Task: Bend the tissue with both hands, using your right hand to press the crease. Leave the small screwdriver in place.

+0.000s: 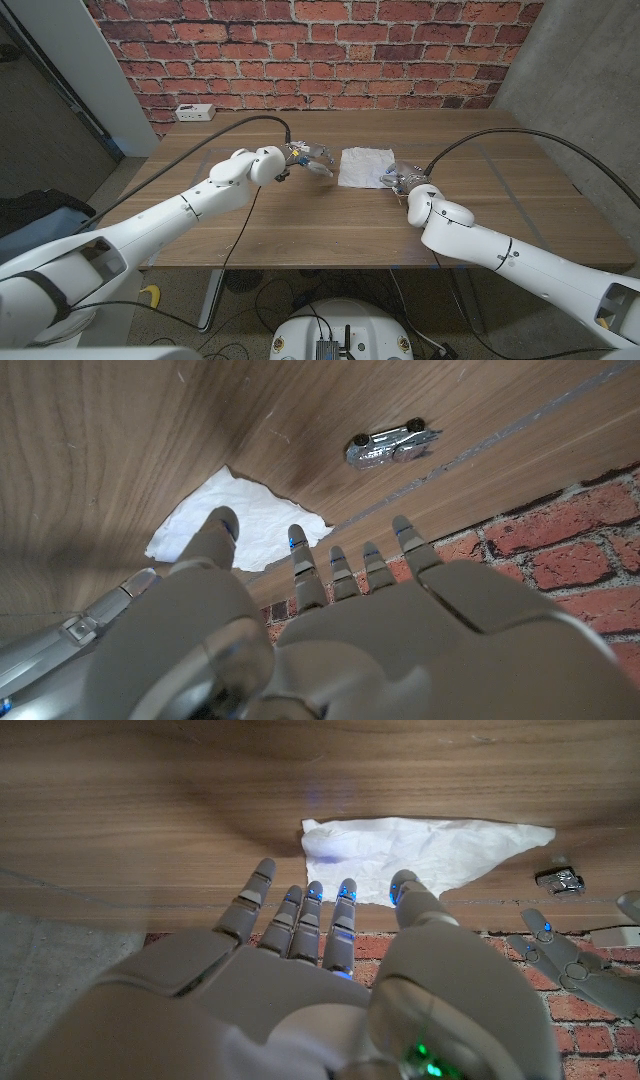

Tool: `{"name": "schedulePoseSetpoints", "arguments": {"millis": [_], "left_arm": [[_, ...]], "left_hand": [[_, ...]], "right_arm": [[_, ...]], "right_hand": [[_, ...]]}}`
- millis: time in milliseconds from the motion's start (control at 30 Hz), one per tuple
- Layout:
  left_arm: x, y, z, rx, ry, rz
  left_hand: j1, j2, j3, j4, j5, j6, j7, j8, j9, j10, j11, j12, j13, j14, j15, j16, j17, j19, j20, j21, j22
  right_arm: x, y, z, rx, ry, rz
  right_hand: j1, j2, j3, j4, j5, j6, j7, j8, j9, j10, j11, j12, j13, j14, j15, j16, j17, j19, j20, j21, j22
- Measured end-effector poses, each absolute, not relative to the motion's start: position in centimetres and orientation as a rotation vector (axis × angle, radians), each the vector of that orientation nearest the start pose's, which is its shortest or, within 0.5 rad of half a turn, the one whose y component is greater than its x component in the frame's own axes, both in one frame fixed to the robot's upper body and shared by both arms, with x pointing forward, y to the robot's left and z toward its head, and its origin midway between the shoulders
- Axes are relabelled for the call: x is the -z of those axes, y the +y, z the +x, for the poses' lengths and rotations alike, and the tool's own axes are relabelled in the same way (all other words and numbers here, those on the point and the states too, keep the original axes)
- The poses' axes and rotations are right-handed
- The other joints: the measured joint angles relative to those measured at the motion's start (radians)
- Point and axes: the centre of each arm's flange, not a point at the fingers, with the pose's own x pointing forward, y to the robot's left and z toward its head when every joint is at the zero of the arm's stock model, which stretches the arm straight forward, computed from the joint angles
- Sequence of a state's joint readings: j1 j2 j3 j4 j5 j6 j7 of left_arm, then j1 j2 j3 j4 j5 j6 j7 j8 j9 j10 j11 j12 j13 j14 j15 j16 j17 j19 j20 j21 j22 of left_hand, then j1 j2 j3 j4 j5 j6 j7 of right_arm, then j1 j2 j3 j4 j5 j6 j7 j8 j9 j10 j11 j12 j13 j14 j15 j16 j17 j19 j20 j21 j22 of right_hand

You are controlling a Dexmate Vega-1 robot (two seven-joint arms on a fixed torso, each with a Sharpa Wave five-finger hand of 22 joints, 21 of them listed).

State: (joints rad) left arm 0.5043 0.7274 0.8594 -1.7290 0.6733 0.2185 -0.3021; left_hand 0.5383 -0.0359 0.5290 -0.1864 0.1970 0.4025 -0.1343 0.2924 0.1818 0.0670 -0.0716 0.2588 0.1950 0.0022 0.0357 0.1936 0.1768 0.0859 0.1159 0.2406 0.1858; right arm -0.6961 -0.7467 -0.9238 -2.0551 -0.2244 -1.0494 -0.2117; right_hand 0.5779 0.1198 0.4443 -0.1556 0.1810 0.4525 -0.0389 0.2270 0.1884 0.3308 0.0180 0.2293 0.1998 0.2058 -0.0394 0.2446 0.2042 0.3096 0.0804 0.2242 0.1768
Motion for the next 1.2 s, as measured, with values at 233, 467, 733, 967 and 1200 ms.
{"name": "schedulePoseSetpoints", "arguments": {"millis": [233, 467, 733, 967, 1200], "left_arm": [[-4.0, 13.6, 61.8, 0.201, -0.552, 1.739], [-3.9, 13.1, 62.0, 0.197, -0.556, 1.766], [-3.6, 12.5, 62.3, 0.196, -0.579, 1.774], [-3.1, 11.9, 62.6, 0.205, -0.602, 1.772], [-2.5, 11.3, 63.0, 0.222, -0.614, 1.774]], "left_hand": [[0.053, -0.047, -0.017, 0.003, 0.012, 0.041, -0.033, 0.003, 0.0, 0.005, -0.005, 0.0, 0.0, 0.004, 0.004, 0.0, 0.0, 0.003, 0.004, 0.0, 0.0], [0.119, -0.071, -0.035, 0.013, 0.026, 0.156, -0.071, 0.019, 0.0, 0.038, -0.012, -0.001, 0.0, 0.017, -0.009, 0.0, 0.0, 0.016, -0.002, -0.004, 0.0], [0.141, -0.066, -0.039, 0.017, 0.033, 0.164, -0.078, 0.017, 0.0, 0.05, -0.014, -0.001, 0.0, 0.025, -0.011, 0.0, 0.0, 0.034, 0.001, -0.004, 0.003], [0.171, -0.054, -0.039, 0.017, 0.033, 0.158, -0.084, 0.003, -0.002, 0.061, -0.014, -0.001, 0.0, 0.038, -0.012, 0.0, 0.0, 0.038, -0.002, -0.004, 0.003], [0.199, -0.045, -0.043, 0.021, 0.033, 0.198, -0.08, 0.003, -0.002, 0.077, -0.016, -0.001, 0.0, 0.048, -0.023, 0.0, 0.0, 0.043, -0.007, -0.004, 0.003]], "right_arm": [[4.8, -16.6, 57.2, 0.163, -0.177, -1.222], [4.8, -16.4, 57.3, 0.185, -0.172, -1.257], [4.8, -16.3, 57.3, 0.209, -0.168, -1.284], [5.0, -16.4, 57.2, 0.22, -0.165, -1.294], [5.1, -16.3, 57.1, 0.227, -0.168, -1.303]], "right_hand": [[0.057, -0.013, 0.006, -0.022, 0.005, 0.012, -0.009, 0.0, 0.0, 0.016, -0.016, 0.0, 0.0, 0.016, -0.002, 0.0, -0.009, 0.025, -0.004, 0.0, 0.0], [0.133, -0.022, 0.014, -0.031, 0.016, 0.024, -0.012, 0.0, 0.0, 0.021, -0.022, -0.004, 0.0, 0.026, -0.001, 0.0, -0.014, 0.034, -0.008, 0.0, 0.0], [0.186, -0.03, 0.018, -0.035, 0.016, 0.036, -0.022, 0.0, 0.0, 0.029, -0.029, -0.006, -0.003, 0.027, -0.002, -0.005, -0.014, 0.043, -0.011, 0.0, 0.0], [0.212, -0.033, 0.018, -0.035, 0.016, 0.041, -0.027, 0.0, 0.0, 0.031, -0.031, -0.006, -0.005, 0.032, 0.004, -0.005, -0.014, 0.043, -0.011, 0.0, 0.0], [0.243, -0.039, 0.018, -0.035, 0.016, 0.052, -0.031, 0.0, 0.0, 0.034, -0.034, -0.012, -0.005, 0.032, 0.004, -0.012, -0.014, 0.048, -0.016, 0.0, 0.0]]}}
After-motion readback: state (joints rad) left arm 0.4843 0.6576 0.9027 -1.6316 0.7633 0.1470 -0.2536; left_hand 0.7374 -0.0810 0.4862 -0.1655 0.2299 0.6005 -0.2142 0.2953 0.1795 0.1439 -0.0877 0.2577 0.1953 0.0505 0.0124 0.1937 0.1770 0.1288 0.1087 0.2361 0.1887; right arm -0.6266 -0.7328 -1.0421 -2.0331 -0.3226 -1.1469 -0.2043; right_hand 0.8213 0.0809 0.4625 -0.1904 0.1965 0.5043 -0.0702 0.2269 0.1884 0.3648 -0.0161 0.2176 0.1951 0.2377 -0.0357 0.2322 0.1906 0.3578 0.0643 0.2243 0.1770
